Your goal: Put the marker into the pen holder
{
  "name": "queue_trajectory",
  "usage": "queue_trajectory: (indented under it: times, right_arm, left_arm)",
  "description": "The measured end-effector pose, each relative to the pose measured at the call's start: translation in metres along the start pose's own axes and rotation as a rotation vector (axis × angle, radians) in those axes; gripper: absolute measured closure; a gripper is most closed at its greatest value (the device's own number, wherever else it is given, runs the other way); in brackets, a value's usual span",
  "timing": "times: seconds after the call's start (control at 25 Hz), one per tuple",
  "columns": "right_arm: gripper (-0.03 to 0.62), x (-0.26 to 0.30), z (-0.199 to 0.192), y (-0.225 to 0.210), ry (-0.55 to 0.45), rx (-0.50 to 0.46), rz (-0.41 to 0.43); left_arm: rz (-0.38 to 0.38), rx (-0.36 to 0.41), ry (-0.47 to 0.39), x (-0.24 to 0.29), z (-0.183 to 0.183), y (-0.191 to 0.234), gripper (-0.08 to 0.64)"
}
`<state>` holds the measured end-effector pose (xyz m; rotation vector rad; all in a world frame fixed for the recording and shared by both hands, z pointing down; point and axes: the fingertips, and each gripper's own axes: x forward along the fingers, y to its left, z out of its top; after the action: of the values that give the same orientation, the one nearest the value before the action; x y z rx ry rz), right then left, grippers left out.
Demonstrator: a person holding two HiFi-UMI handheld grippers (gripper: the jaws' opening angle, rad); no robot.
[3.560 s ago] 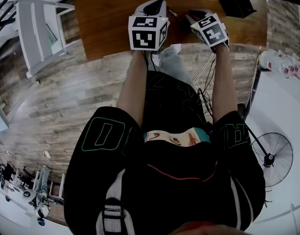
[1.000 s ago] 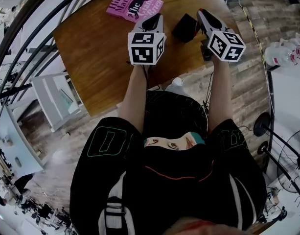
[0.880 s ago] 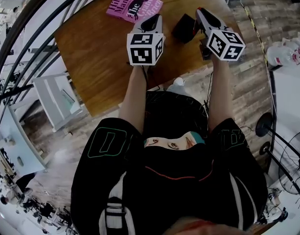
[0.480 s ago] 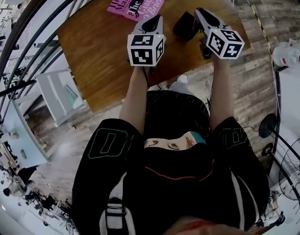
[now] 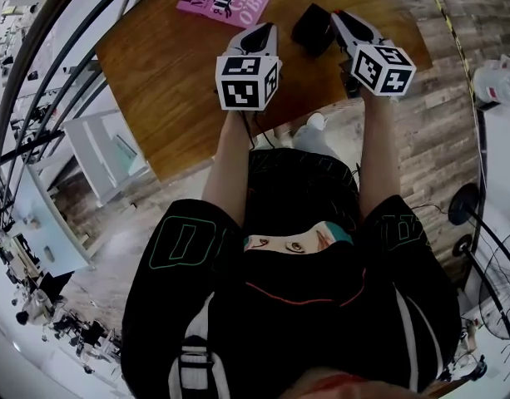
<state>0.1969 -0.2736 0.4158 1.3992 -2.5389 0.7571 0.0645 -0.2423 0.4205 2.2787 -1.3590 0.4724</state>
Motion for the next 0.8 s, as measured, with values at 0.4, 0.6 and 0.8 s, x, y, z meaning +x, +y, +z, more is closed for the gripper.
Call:
queue_trajectory:
  times: [0.4,0.6,0.8]
  right_arm:
    - [0.528,-0.011,-0.029,-0.002,0.025,0.019,0.006]
    - [0.528,-0.014,-0.038,-0.002,0.045,0.018,0.029]
    - [0.526,-0.016,-0.04,-0.009,0.015,0.057,0.042]
  left_arm:
    - [-0.003,0.005,0.037,0.0,-0.018,-0.018,0.551]
    - [0.006,-0.002,0.048,0.0,-0.025,-0.027,0.551]
    - [0.028,-0.004,0.067,-0.003,-0.037,-0.034,0.551]
